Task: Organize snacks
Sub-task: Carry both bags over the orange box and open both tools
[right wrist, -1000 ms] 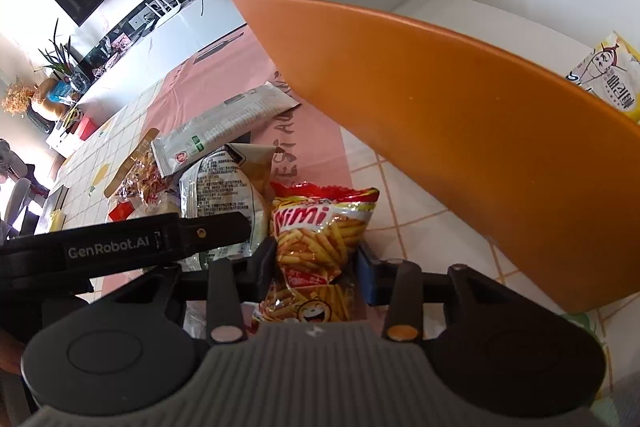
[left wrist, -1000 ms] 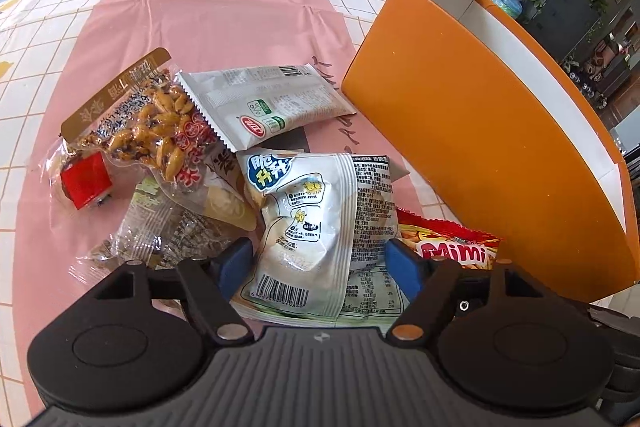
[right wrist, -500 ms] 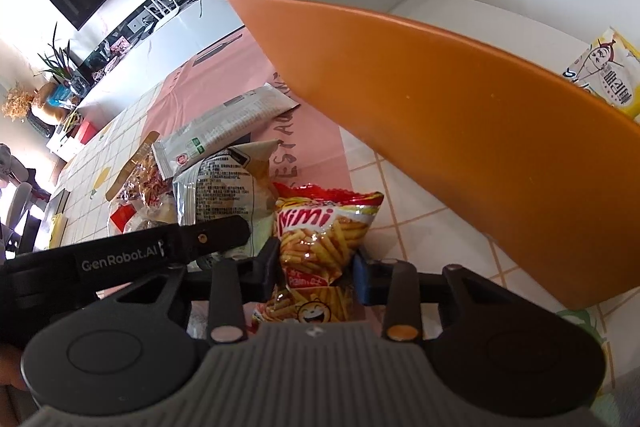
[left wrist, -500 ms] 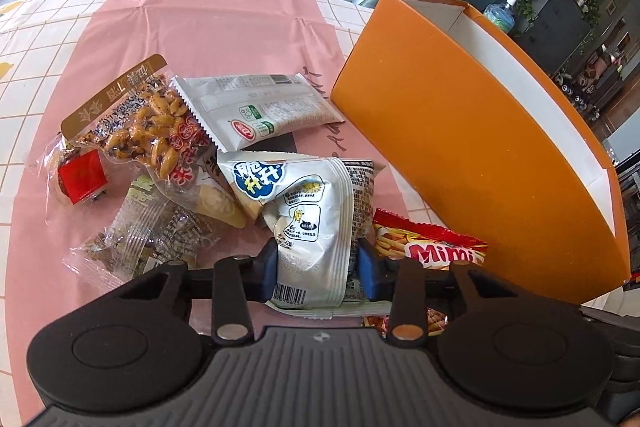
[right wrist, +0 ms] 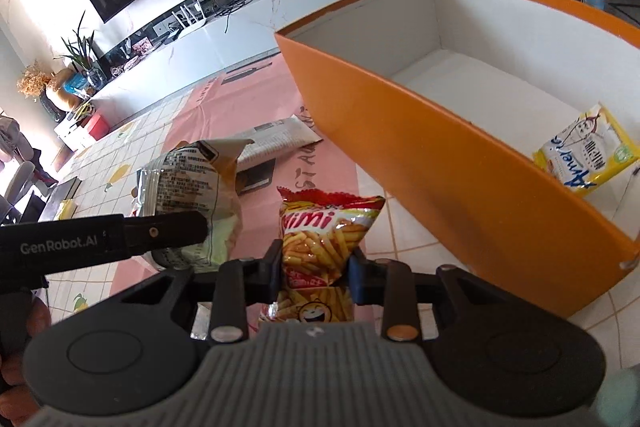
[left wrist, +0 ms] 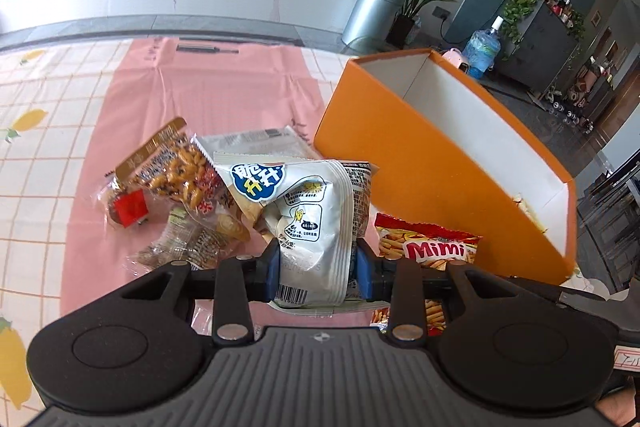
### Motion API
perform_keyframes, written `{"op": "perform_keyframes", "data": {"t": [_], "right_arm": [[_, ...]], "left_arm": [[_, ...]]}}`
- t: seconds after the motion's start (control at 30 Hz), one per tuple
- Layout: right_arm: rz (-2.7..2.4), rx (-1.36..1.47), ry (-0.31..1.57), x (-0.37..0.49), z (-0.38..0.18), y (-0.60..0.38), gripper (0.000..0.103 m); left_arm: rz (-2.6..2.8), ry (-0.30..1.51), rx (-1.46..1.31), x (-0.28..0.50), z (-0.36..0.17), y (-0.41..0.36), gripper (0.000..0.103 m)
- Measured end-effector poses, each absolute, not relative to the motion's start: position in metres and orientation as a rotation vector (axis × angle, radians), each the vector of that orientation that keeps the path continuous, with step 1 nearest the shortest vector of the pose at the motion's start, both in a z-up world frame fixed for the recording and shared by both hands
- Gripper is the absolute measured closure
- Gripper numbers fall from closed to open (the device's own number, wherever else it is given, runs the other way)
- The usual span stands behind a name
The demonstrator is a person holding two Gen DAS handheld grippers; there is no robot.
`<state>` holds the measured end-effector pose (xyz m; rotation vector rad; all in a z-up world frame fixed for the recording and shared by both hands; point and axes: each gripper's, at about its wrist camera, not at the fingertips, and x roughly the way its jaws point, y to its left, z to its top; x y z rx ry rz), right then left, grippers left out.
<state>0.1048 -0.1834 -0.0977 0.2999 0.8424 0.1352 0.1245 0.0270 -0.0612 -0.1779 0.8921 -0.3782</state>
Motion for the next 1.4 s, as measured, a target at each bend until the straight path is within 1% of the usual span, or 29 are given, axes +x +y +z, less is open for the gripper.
{"op": "perform_keyframes", "data": {"t": [0.3,0.43,0.6,0.8,0.93,1.17,1.4], "right_arm": [[0.198,0.282,0.739,0.077,-0.043,-0.209,0.074],[0.182,0.244,0.684,0.072,-0.013,-0.233,0.074],[0.135,0.187,0.668,0.076,0.005,-0.266,0.074],[0.11,0.169,0.724,0.105,0.008,-0.308,0.074],[0.121,0.173,0.793,0.137,0.002,-0.329,0.074],[0.127,0.165,0.956,0.196,-0.033,-0.344,0.074],[0.132,0.086,1.078,0.242,-0.068,-0.34,0.074]], "left_arm": [[-0.427,0.826,-0.167,0.111,-0.019,0.01,0.062],[-0.48,0.795,-0.153,0.112,-0.003,-0.013,0.062],[-0.546,0.79,-0.107,0.122,0.004,-0.048,0.062],[-0.617,0.801,-0.012,0.154,0.012,-0.097,0.062],[-0.66,0.853,0.061,0.186,0.008,-0.131,0.062],[-0.642,0.998,0.206,0.231,-0.033,-0.168,0.062],[-0.601,1.102,0.362,0.259,-0.061,-0.181,0.062]]}}
